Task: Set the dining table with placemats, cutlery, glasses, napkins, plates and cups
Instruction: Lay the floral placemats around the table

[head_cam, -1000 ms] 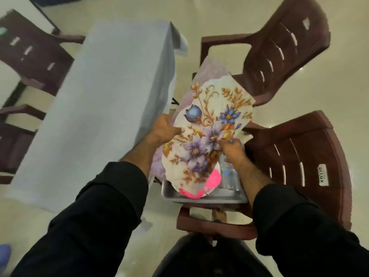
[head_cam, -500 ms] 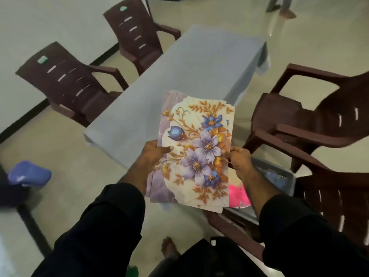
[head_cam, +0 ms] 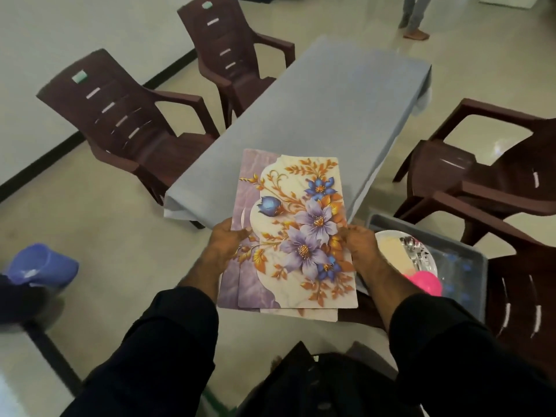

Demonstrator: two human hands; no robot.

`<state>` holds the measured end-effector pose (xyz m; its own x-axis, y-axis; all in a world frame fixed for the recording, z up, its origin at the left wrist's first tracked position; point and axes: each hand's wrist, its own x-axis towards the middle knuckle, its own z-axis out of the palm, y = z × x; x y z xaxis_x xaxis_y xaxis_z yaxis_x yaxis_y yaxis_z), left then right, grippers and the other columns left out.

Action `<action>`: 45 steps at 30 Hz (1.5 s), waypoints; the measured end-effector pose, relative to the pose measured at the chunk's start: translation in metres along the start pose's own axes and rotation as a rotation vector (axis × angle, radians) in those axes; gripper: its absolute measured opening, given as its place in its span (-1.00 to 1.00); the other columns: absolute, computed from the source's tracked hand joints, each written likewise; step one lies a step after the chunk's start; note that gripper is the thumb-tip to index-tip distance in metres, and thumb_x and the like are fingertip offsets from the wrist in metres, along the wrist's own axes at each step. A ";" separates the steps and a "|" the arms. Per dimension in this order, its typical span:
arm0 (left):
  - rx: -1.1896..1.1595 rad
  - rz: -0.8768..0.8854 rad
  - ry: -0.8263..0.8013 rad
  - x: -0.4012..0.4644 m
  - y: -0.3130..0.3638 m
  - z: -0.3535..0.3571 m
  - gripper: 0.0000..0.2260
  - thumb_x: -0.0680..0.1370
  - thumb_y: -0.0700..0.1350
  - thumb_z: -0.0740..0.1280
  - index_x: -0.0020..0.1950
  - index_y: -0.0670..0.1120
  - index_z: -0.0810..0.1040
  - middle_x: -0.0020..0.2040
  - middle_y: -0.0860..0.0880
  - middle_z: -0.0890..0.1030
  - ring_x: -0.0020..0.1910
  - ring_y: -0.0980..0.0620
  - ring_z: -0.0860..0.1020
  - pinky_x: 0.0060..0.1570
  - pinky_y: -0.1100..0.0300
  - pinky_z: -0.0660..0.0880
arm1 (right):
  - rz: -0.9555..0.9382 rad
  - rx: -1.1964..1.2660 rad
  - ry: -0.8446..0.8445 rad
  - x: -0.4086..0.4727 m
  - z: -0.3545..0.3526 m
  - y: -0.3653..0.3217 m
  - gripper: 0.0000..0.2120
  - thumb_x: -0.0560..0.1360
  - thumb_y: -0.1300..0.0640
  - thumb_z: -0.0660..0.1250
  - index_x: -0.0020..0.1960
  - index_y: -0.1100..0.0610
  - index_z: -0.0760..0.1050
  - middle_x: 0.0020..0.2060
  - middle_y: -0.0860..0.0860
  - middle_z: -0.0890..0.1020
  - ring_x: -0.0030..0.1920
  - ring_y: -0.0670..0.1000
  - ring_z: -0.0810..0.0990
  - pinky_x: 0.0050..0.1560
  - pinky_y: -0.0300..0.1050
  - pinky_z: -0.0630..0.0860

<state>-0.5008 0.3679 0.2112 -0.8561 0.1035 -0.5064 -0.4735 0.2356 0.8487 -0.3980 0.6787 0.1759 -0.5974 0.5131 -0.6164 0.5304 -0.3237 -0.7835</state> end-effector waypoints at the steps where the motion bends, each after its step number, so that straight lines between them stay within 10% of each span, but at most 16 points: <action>1: 0.034 0.011 0.003 0.004 0.005 -0.004 -0.82 0.63 -0.15 0.49 0.23 -0.11 0.70 0.04 -0.12 0.79 -0.03 -0.14 0.77 -0.04 -0.02 0.70 | 0.018 -0.013 0.007 -0.001 0.004 0.003 -0.75 0.41 0.13 0.62 0.00 0.23 0.69 -0.14 0.15 0.77 -0.09 0.21 0.76 -0.01 0.18 0.72; 16: 0.081 -0.023 -0.147 0.116 0.030 -0.002 -0.77 0.73 0.00 0.35 0.23 -0.09 0.71 0.02 -0.09 0.79 0.00 -0.13 0.78 0.14 -0.16 0.69 | 0.109 -0.071 0.161 0.059 0.048 -0.005 -0.94 0.62 0.22 0.39 0.03 0.22 0.60 -0.22 0.06 0.67 -0.30 0.02 0.63 -0.52 -0.32 0.46; 25: 0.118 -0.106 -0.247 0.192 0.067 0.004 -0.80 0.75 -0.02 0.30 0.24 -0.04 0.68 0.00 -0.02 0.79 -0.04 -0.07 0.78 -0.05 0.03 0.71 | 0.162 -0.226 0.223 0.060 0.077 -0.019 -0.76 0.45 0.38 0.45 0.07 0.15 0.61 -0.02 0.15 0.72 -0.02 0.17 0.71 0.05 0.14 0.69; 28: 0.162 -0.128 -0.337 0.217 0.065 -0.002 -0.79 0.67 -0.15 0.45 0.30 -0.11 0.68 0.03 -0.05 0.79 -0.01 -0.11 0.77 0.04 -0.09 0.72 | 0.085 -0.256 0.336 0.046 0.092 -0.016 -0.81 0.52 0.30 0.44 -0.05 0.04 0.50 -0.04 0.05 0.65 0.00 0.09 0.62 0.08 0.04 0.60; 32: 0.201 -0.098 -0.380 0.227 0.065 -0.007 -0.71 0.56 -0.34 0.51 0.25 -0.13 0.69 -0.04 0.00 0.78 -0.12 0.00 0.76 -0.21 0.14 0.68 | 0.066 -0.348 0.382 0.043 0.108 -0.010 -0.63 0.57 0.15 0.42 0.36 0.09 0.50 0.17 0.08 0.64 0.14 0.12 0.61 0.18 0.01 0.56; 36: 0.268 -0.089 -0.321 0.242 0.069 -0.010 -0.76 0.59 -0.27 0.51 0.19 0.00 0.69 0.04 -0.03 0.76 0.00 -0.11 0.75 0.06 -0.09 0.71 | 0.097 -0.415 0.375 0.051 0.119 -0.010 -0.56 0.51 0.18 0.43 0.37 0.11 0.51 0.24 0.12 0.63 0.24 0.18 0.61 0.21 -0.01 0.54; 45: 0.399 0.002 -0.307 0.235 0.088 0.004 -0.85 0.63 -0.09 0.49 0.16 0.09 0.60 -0.01 0.05 0.69 -0.03 -0.07 0.70 0.01 -0.06 0.70 | -0.121 -1.225 0.105 0.050 0.146 0.011 0.01 0.38 -0.45 0.41 0.66 -0.13 0.07 0.67 0.11 0.04 0.64 0.25 0.07 0.57 0.29 0.21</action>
<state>-0.7429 0.4173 0.1659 -0.7282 0.3695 -0.5772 -0.3046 0.5800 0.7556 -0.5097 0.5845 0.1248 -0.6607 0.5675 -0.4914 0.7222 0.6590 -0.2100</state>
